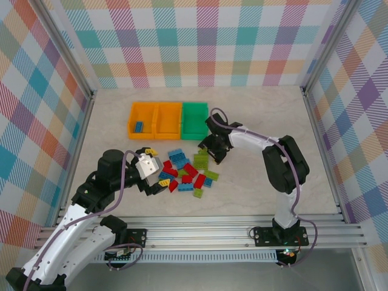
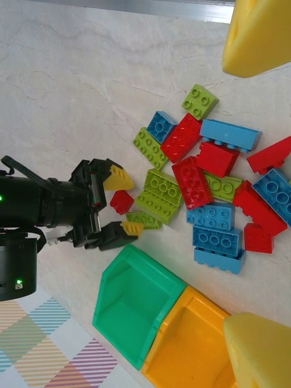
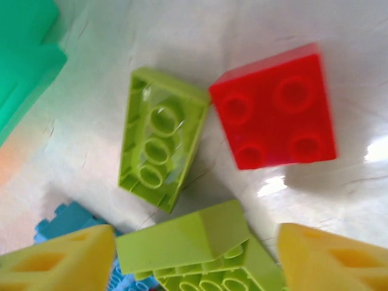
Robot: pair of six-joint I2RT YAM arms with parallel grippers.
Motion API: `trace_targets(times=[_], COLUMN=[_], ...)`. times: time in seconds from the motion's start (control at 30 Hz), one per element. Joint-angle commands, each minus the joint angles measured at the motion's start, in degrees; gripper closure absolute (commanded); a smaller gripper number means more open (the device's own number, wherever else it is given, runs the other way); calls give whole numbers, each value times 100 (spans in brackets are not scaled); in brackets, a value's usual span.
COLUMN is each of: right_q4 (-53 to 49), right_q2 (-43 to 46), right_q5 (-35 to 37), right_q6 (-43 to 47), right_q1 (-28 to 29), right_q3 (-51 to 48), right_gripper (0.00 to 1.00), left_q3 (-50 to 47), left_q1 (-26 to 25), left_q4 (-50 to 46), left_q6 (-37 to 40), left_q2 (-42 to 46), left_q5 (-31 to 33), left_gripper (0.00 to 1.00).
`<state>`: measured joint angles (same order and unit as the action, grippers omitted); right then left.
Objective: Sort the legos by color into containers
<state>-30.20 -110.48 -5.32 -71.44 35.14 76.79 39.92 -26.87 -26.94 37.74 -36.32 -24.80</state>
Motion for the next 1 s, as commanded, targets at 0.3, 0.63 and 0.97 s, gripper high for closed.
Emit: trace_targets(times=[0.3,0.63,0.97], right_q4=[-8,-289,-281], right_q2=[-774,-829,-647], right_q5=[-520,-287,-147], right_q6=[-143,-212,-511], right_q1=[213,213,165], right_q3=[574,582,582], right_gripper=[23,47,62], left_q3=[-61,-72,-90], left_q1=[-55,-55,-54], left_q4=[110,121,127], left_q6=[-12,-10,6], left_q2=[34,70,46], left_q5=[62,219,195], left_gripper=[0,0,0])
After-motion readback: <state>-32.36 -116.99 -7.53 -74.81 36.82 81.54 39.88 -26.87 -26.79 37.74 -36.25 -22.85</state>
